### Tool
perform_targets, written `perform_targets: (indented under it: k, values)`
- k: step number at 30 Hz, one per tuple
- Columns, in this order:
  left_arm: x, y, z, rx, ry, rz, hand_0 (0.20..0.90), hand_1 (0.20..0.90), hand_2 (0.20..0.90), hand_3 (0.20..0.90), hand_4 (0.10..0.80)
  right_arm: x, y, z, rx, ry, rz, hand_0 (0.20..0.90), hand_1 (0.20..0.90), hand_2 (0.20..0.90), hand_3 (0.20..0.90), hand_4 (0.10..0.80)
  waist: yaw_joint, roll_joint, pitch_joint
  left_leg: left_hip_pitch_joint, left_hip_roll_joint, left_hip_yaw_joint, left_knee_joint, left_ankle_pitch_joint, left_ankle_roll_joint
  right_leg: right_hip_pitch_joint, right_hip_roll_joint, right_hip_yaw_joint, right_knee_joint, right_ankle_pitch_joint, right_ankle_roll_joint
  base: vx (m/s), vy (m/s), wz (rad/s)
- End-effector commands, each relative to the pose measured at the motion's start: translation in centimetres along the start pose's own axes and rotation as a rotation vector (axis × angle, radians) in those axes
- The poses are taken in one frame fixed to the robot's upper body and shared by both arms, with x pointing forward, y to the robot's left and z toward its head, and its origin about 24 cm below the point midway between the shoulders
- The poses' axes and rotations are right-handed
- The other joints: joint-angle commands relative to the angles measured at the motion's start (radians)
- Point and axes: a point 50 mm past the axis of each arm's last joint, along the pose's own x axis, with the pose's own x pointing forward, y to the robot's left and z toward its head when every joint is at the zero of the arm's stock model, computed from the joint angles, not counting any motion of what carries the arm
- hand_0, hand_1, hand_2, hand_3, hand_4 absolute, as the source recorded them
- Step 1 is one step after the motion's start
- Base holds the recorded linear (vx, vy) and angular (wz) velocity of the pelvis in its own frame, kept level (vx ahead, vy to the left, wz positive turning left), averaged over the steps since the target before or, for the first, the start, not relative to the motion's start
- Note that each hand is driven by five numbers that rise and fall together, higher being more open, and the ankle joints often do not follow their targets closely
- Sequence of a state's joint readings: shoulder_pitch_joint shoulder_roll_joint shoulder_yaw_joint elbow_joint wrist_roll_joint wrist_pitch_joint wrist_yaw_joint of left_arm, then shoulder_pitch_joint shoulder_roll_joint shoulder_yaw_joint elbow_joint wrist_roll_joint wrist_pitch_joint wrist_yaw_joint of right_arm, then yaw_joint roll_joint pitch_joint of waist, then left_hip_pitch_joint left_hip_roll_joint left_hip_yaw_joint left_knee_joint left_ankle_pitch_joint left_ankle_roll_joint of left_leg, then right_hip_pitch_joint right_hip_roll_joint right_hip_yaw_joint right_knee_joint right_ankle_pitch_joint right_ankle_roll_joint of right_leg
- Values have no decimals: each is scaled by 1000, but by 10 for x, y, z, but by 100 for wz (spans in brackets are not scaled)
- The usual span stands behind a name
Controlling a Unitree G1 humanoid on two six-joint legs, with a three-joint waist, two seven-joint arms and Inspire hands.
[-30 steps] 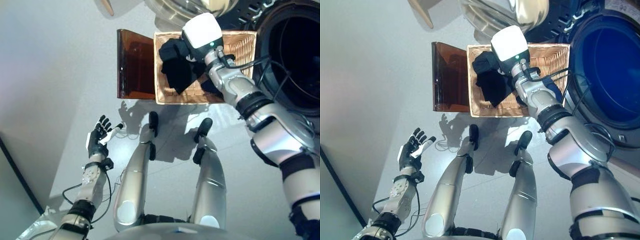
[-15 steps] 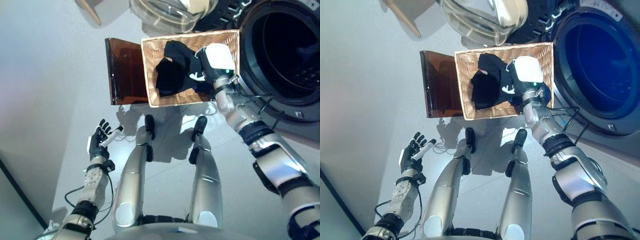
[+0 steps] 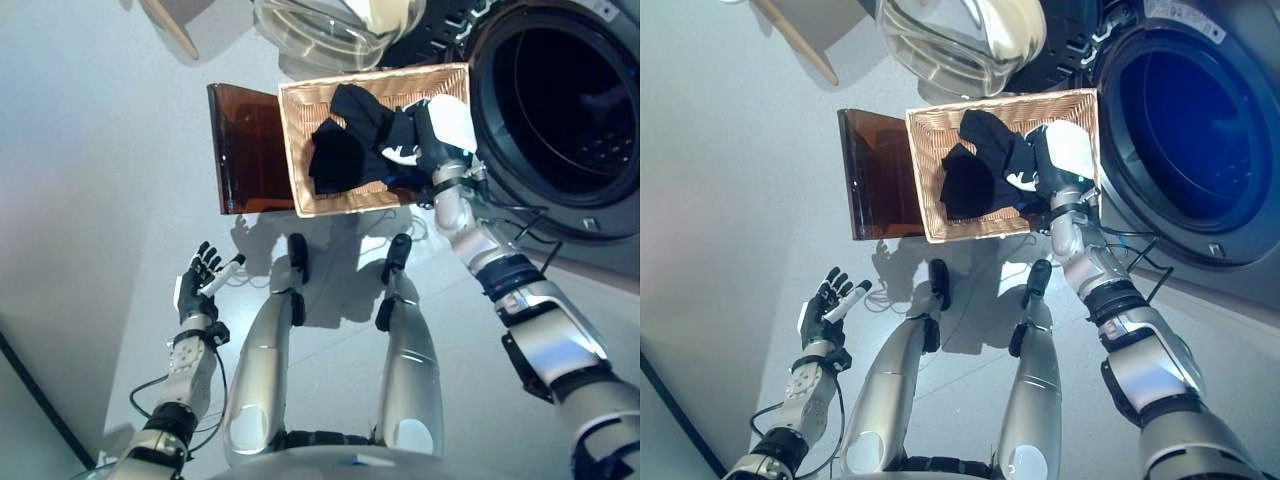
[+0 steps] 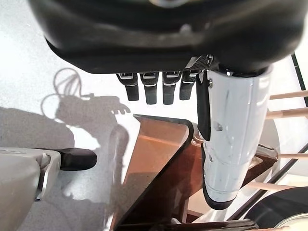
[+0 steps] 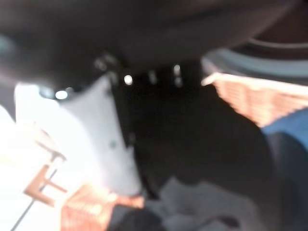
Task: Pick up the clothes and place them into the washing machine
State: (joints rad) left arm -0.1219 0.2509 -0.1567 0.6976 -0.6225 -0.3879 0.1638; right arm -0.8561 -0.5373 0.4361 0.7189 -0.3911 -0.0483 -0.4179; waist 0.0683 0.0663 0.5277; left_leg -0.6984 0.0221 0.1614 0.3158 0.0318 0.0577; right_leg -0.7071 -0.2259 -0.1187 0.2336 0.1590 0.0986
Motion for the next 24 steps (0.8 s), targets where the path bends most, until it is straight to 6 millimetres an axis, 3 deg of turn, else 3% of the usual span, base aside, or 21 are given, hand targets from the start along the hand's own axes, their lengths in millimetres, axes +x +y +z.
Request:
perform_targets:
  k: [1, 6, 15, 24]
  values:
    - [-12, 31, -4, 8, -19, 103, 900, 900, 900, 900, 800, 13, -35, 24, 2, -152, -163, 200, 200, 200, 200, 300, 18, 21, -68, 22, -16, -4, -154, 74, -71, -13, 0, -22, 175, -131, 15, 0, 0, 0]
    - [-13, 30, -4, 3, -21, 102, 900, 900, 900, 900, 800, 15, -37, 26, 17, -152, -178, 200, 200, 200, 200, 300, 19, 24, -67, 21, -17, -5, -156, 78, -71, -14, 2, -22, 173, -130, 14, 0, 0, 0]
    - [-12, 33, -3, 4, -18, 115, 900, 900, 900, 900, 800, 13, -34, 23, 258, -79, -204, 200, 200, 200, 200, 300, 20, 21, -79, 18, -14, -3, -153, 77, -69, -15, 3, -26, 176, -132, 10, 0, 0, 0]
    - [-13, 35, -4, 14, -11, 108, 900, 900, 900, 900, 800, 13, -43, 16, 307, -53, -247, 200, 200, 200, 200, 300, 15, 19, -87, 37, -17, -8, -152, 47, -79, -2, 2, -16, 182, -160, 20, 23, -7, 0]
